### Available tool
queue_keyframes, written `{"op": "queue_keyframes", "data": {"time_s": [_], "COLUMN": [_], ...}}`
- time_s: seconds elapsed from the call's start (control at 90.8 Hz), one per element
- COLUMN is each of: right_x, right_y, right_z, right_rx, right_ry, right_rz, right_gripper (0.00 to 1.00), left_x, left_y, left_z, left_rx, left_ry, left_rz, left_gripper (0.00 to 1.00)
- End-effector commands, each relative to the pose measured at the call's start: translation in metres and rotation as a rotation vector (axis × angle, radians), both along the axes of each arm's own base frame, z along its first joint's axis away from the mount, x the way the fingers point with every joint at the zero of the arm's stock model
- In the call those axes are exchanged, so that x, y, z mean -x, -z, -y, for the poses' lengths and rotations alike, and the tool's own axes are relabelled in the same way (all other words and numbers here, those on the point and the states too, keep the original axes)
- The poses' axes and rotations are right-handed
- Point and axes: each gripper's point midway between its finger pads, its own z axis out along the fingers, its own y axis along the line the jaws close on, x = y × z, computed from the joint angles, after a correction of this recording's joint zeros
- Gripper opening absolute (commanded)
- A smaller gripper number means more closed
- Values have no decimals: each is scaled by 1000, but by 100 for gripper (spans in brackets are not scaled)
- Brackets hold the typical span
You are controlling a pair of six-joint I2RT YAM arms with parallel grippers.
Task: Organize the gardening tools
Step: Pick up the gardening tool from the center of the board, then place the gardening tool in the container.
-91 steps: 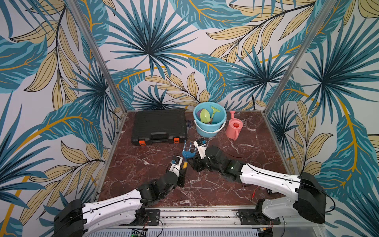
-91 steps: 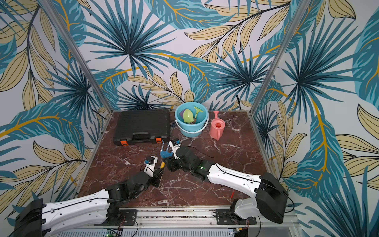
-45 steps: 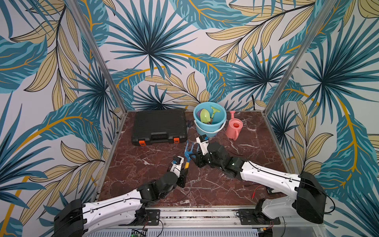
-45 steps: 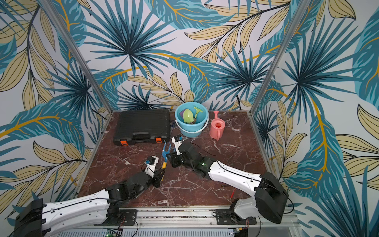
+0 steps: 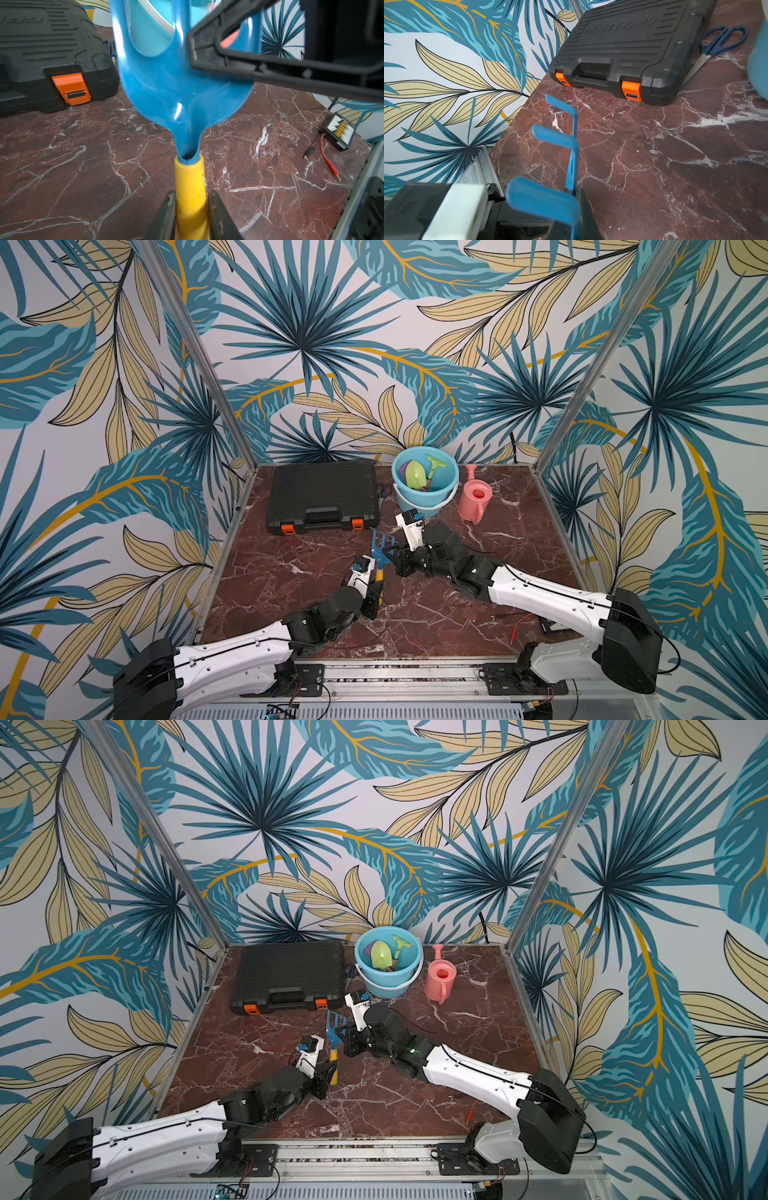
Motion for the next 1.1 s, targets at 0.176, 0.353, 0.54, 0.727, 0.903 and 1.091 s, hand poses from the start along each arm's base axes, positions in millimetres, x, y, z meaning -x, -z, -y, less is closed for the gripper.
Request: {"op": "queue_keyframes", "data": {"time_s": [0.176, 0.353, 0.54, 0.727, 0.903, 1.091], "right_x": [-20, -46, -82, -125, -171, -236], "right_y": [-47, -109, -165, -198, -206, -180], "right_z": [37, 76, 103, 134, 156, 158], "right_rx": [83, 200, 282, 320, 326, 386], "right_ry": [137, 341, 531, 759, 889, 828], "right_rz": [185, 404, 565, 683, 706, 618], "right_gripper": [0, 0, 0, 0, 0, 0], "left_x": [-32, -54, -69, -67, -66, -65], "left_y": [-51, -49, -45, -22, -18, -20], "left_z": [-17, -37, -48, -48, -42, -42], "left_rx": [-93, -135, -114, -123, -124, -111], "left_ry": [-180, -284, -321, -324, -300, -295], "left_rz": [141, 144, 140, 78, 53, 59], "left_gripper": [95, 100, 100, 100, 100, 100]}}
